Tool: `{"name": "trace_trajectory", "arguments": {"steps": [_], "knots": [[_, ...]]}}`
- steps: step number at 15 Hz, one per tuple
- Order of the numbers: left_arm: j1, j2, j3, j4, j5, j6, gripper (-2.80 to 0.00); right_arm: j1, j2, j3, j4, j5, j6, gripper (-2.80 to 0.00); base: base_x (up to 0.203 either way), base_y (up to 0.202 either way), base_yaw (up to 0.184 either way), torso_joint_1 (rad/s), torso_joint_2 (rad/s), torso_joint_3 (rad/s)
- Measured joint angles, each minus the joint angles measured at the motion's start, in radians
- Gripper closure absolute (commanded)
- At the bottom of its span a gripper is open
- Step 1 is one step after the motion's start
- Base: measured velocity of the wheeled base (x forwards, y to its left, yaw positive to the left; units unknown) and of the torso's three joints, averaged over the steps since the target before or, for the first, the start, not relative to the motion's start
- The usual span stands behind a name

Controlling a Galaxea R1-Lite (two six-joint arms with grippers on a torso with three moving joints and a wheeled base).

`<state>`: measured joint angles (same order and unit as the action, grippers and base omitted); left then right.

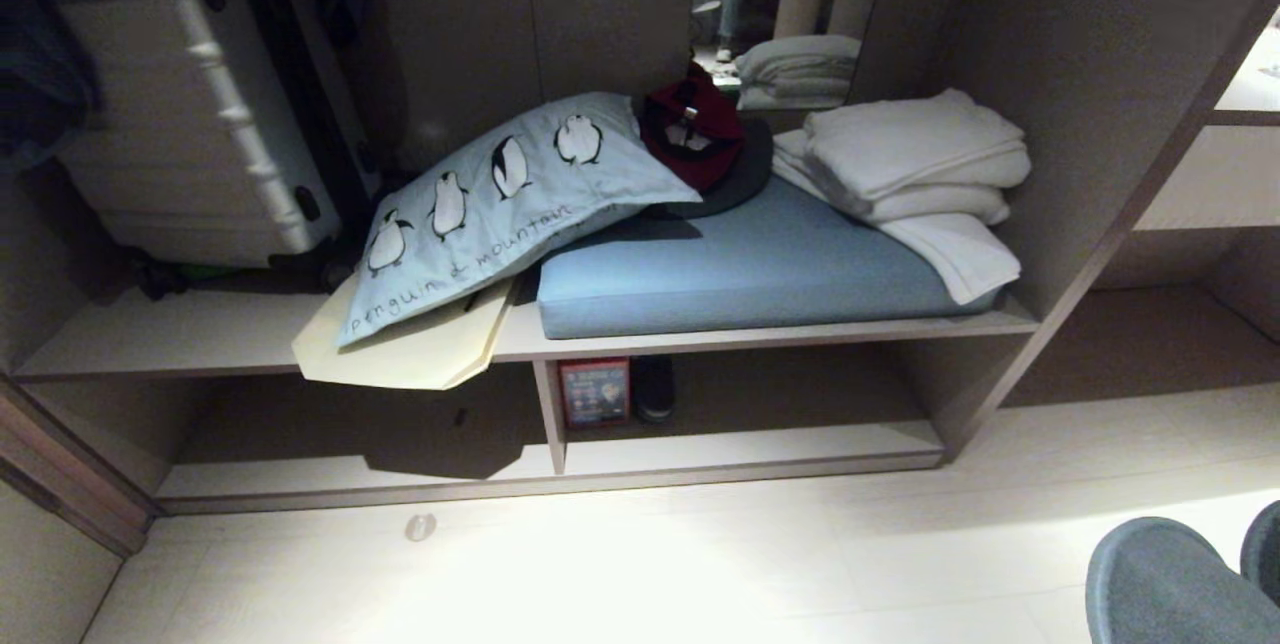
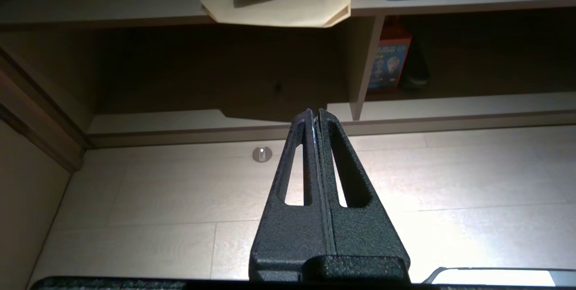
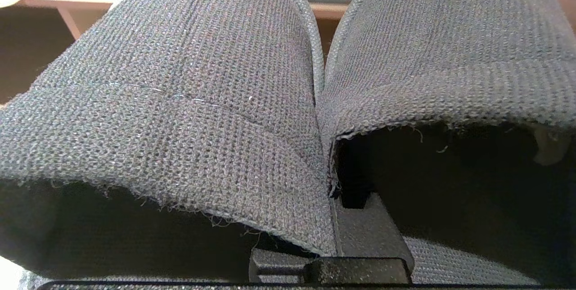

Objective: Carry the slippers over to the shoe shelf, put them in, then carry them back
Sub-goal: Place the slippers on the floor

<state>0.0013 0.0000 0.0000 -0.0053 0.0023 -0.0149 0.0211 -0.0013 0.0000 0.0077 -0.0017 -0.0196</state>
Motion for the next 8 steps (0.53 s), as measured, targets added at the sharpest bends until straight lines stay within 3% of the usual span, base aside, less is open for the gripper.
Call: {"name": "trace_trajectory", "arguments": {"steps": [8], "knots": [[0.0,0.0,0.0,0.0,-0.001,0.0,0.0,0.0,0.0,0.0,0.0,0.0,0.0,0.0,0.0,0.0,0.0,0.003,0.0,0.201]]}}
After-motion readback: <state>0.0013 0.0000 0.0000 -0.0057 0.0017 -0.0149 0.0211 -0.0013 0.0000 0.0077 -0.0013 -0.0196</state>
